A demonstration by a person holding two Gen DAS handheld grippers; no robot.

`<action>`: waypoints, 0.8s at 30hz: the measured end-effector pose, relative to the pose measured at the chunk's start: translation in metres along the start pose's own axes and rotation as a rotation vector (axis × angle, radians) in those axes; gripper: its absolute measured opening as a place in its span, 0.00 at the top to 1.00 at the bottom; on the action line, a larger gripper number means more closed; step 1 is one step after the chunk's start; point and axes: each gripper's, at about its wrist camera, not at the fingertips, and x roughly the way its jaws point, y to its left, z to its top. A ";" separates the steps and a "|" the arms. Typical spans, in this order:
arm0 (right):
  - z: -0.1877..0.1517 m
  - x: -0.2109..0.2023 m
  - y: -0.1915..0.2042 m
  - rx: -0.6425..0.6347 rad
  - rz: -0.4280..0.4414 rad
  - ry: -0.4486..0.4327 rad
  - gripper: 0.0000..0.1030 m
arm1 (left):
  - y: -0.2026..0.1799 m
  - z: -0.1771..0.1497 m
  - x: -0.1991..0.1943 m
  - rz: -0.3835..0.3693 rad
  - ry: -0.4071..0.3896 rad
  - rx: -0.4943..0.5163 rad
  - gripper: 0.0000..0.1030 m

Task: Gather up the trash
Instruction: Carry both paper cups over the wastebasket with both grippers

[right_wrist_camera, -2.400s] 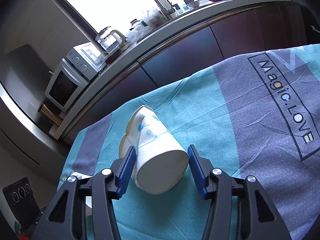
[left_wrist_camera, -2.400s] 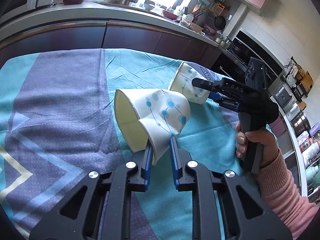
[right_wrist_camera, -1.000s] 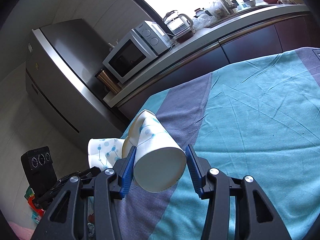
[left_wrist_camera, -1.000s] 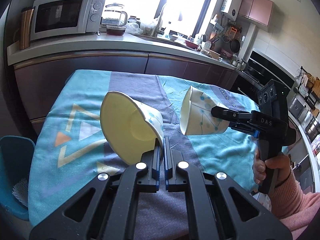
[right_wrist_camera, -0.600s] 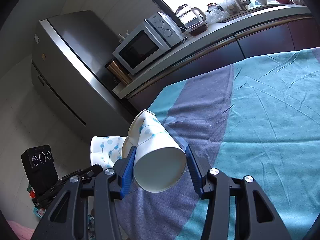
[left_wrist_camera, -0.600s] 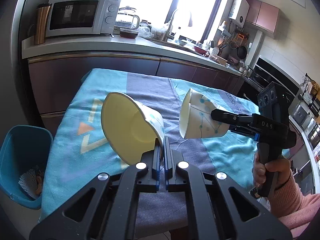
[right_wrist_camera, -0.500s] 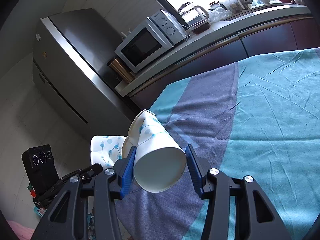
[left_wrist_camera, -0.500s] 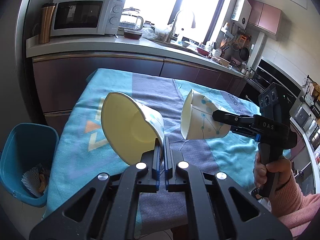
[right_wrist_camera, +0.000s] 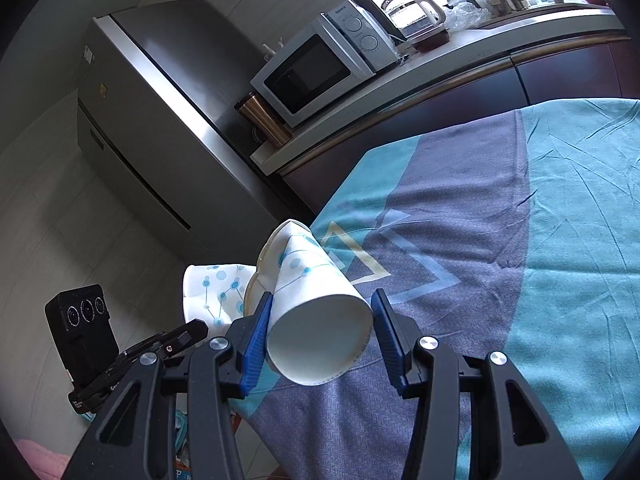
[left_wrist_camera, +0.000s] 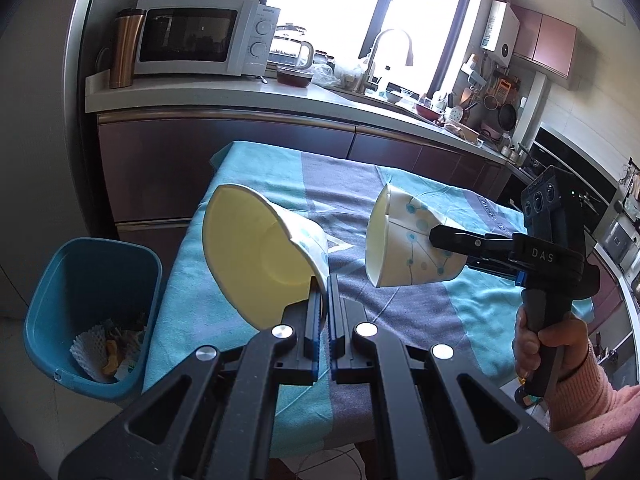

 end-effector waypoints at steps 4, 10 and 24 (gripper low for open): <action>0.000 0.008 0.004 -0.005 0.013 0.014 0.54 | 0.006 0.001 -0.005 0.017 -0.006 -0.005 0.97; 0.000 0.017 0.011 -0.021 0.031 0.030 0.54 | 0.014 0.001 -0.011 0.039 -0.016 -0.012 0.97; -0.002 0.047 0.028 -0.037 0.076 0.077 0.54 | 0.032 0.000 -0.025 0.078 -0.036 -0.030 0.97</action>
